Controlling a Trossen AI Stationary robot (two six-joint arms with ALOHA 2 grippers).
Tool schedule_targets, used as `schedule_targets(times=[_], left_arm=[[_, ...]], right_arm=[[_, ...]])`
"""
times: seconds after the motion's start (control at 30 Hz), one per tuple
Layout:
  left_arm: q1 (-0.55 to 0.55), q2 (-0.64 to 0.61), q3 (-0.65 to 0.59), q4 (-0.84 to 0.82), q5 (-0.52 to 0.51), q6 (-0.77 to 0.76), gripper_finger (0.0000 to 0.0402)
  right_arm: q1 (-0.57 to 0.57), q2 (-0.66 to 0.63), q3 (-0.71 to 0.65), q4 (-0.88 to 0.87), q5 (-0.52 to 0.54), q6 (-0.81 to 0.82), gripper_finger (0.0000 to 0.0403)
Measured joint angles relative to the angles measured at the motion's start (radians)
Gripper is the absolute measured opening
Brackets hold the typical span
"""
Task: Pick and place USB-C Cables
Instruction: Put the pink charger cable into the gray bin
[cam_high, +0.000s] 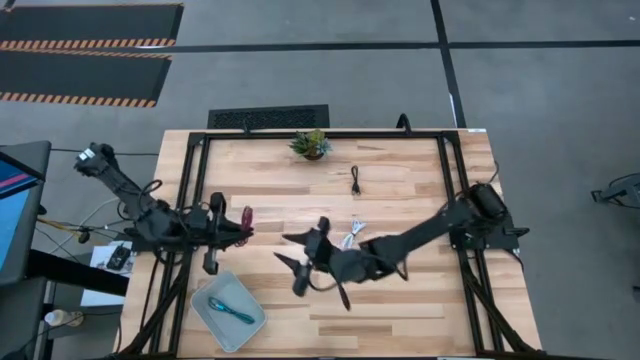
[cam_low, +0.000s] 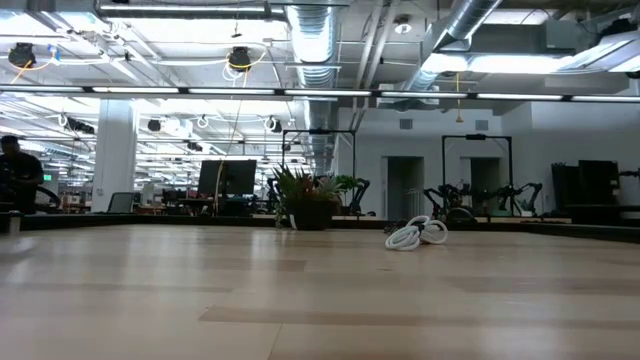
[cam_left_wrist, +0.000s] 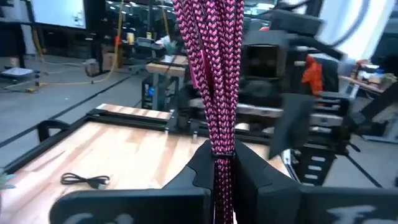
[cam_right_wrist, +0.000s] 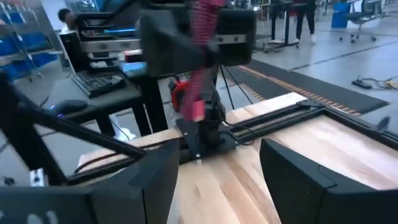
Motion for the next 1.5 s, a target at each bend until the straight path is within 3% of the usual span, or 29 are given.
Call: schedule_targets(times=[0.23, 0.47, 0.77, 1.07, 1.5], left_arm=[[-0.091, 0.013, -0.007, -0.051, -0.092, -0.058, 0.0004], [-0.153, 0.016, -0.007, -0.109, -0.208, -0.106, 0.0006], [-0.153, 0.046, -0.007, -0.088, -0.208, -0.113, 0.0007], [-0.145, 0.090, -0.007, -0.011, -0.182, -0.064, 0.0008], [-0.009, 0.121, -0.006, 0.100, 0.027, -0.032, 0.0008]], right_arm=[[-0.071, 0.045, -0.001, 0.116, -0.192, 0.037, 0.0251], [-0.072, 0.034, -0.001, 0.208, -0.241, -0.026, 0.0283], [-0.124, 0.034, 0.000, 0.237, -0.312, -0.016, 0.0335], [-0.133, 0.035, 0.000, 0.261, -0.345, -0.027, 0.0334], [-0.133, 0.035, 0.000, 0.279, -0.390, -0.053, 0.0333]])
